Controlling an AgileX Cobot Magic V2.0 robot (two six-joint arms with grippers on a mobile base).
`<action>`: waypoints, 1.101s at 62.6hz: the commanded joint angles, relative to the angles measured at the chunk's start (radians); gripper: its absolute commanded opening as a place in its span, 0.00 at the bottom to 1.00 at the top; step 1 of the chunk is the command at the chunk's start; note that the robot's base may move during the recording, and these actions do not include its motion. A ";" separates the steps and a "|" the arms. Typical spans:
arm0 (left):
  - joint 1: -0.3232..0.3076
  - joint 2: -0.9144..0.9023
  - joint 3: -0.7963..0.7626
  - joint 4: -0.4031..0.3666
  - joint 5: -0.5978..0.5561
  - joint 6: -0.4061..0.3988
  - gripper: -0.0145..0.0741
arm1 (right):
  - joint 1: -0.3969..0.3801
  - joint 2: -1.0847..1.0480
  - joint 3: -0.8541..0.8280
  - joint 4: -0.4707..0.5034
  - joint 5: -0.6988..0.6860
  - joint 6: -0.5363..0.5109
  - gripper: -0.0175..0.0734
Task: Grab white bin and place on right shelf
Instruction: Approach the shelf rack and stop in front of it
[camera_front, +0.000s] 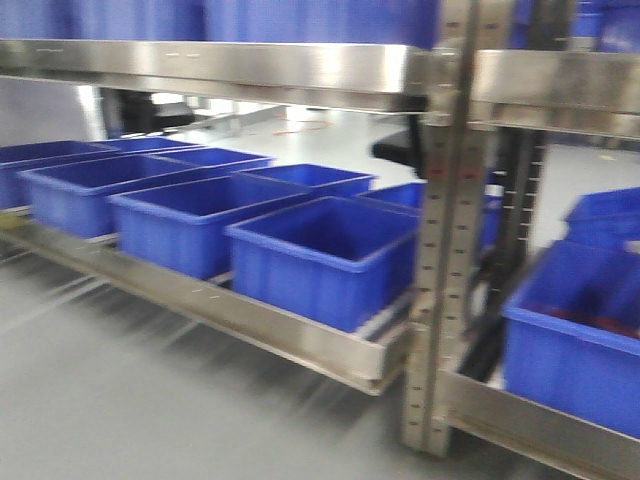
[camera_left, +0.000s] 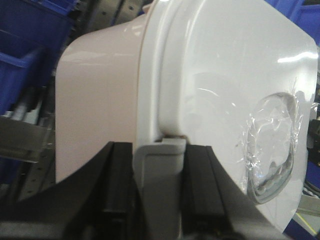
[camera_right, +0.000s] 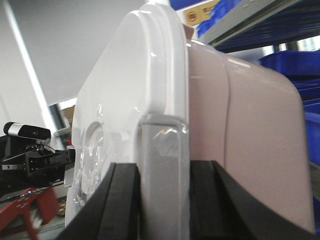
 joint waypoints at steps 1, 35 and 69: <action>-0.031 -0.039 -0.040 -0.064 0.235 0.049 0.03 | 0.037 -0.037 -0.036 0.073 0.265 -0.012 0.29; -0.031 -0.039 -0.040 -0.064 0.235 0.049 0.03 | 0.037 -0.037 -0.036 0.073 0.265 -0.012 0.29; -0.031 -0.039 -0.040 -0.064 0.235 0.049 0.03 | 0.037 -0.037 -0.036 0.073 0.265 -0.012 0.29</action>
